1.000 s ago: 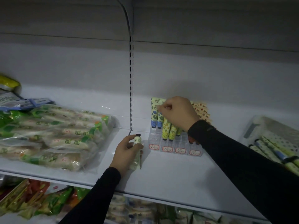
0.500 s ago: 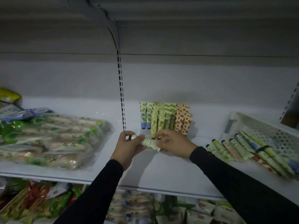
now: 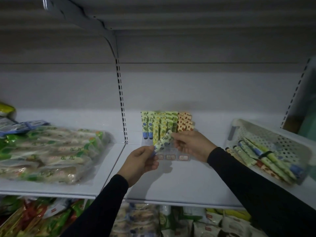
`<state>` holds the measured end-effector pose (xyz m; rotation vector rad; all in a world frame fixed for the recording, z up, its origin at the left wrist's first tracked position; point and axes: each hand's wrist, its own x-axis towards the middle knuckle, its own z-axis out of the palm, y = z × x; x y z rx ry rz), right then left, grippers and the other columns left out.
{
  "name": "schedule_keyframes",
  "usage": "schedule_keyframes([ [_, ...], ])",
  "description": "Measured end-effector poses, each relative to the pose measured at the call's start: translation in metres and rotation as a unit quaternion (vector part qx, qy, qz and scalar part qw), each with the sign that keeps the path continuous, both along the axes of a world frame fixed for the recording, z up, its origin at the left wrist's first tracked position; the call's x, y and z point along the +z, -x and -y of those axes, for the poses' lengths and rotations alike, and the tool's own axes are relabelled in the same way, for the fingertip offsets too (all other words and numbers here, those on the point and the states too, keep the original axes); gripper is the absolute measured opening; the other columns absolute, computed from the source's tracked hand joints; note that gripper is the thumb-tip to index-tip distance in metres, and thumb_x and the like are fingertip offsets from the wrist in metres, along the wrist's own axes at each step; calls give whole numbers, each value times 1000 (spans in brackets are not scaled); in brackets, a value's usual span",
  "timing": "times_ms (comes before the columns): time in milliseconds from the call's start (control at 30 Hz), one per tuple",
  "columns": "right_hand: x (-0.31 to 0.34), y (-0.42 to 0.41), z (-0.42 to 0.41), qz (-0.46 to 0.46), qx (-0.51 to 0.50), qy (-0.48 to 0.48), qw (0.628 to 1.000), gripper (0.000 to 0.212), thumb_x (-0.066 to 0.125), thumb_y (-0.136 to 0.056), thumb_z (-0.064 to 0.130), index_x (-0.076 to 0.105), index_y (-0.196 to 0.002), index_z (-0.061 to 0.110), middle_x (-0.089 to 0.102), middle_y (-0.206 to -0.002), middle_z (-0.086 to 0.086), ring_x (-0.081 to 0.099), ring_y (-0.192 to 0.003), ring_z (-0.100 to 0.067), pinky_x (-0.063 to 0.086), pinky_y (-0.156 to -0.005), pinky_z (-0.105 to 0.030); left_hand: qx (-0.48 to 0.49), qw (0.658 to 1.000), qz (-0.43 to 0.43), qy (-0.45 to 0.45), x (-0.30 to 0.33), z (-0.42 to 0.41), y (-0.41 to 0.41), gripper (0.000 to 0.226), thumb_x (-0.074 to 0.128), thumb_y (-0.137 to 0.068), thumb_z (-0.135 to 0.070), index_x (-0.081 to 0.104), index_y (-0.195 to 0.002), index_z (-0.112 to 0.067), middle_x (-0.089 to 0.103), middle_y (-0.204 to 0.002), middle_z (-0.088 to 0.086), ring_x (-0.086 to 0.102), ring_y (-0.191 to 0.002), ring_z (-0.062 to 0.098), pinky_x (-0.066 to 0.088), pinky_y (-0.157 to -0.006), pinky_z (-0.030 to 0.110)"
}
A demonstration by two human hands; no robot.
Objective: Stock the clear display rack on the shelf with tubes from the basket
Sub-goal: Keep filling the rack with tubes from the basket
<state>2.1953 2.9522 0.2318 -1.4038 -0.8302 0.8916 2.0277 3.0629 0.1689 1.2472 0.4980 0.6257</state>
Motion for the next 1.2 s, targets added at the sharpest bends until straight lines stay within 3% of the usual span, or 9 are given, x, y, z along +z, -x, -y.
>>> schedule_keyframes([
  [267,-8,0,-7,208,-68,-30,975,16,68,-90,20,73,-96,5,66,-68,1,56,-52,0,49,-56,-14,-21,999,-42,-2,-2,0,-1,34,49,-101,-38,53,-90,-6,60,-71,13,58,-58,24,52,-55,30],
  [433,-3,5,-16,290,-88,-30,952,15,68,-90,25,75,-93,12,72,-76,2,63,-63,-4,51,-62,-14,35,990,-100,-94,-10,-14,4,37,51,-100,-41,61,-91,-7,66,-79,12,61,-68,23,56,-73,45],
  [500,2,6,-21,343,-103,-29,933,17,67,-91,27,76,-88,13,69,-71,8,60,-55,4,47,-60,-13,79,963,-155,-207,-18,-25,10,31,53,-98,-42,65,-91,-14,67,-80,2,61,-73,19,55,-78,45],
  [600,14,5,-32,424,-127,-32,896,26,65,-92,29,73,-71,14,61,-62,17,56,-53,11,39,-59,-8,120,868,-286,-389,-33,-46,19,29,55,-95,-46,64,-111,-24,67,-99,-1,60,-88,15,45,-76,28],
  [667,23,4,-41,464,-143,-38,873,31,64,-92,30,69,-64,18,61,-61,16,57,-58,7,40,-60,-8,116,814,-345,-452,-44,-60,23,50,53,-93,-52,59,-129,-18,63,-120,4,58,-108,18,42,-90,26],
  [733,31,2,-54,485,-161,-52,858,33,64,-91,32,72,-69,9,69,-67,4,63,-63,-6,48,-65,-22,103,782,-377,-486,-53,-66,25,73,41,-82,-67,58,-131,-15,61,-126,6,54,-119,23,39,-98,28],
  [800,38,0,-68,500,-177,-61,846,35,63,-91,34,74,-76,5,72,-73,-6,66,-71,-19,51,-67,-25,109,772,-375,-501,-63,-68,25,83,28,-71,-71,64,-119,-14,63,-116,5,55,-115,25,41,-96,30],
  [967,44,-2,-105,549,-181,-63,813,38,58,-92,30,69,-71,1,68,-69,-13,63,-66,-27,51,-65,-30,130,765,-359,-518,-72,-71,24,64,34,-72,-65,66,-93,-13,60,-99,0,54,-102,21,43,-89,28],
  [1200,33,1,-135,621,-149,-18,769,36,54,-92,22,61,-63,2,56,-58,-10,52,-56,-24,46,-58,-31,104,734,-373,-558,-77,-76,22,42,39,-79,-62,45,-77,-20,42,-83,-5,48,-98,20,38,-86,30],
])
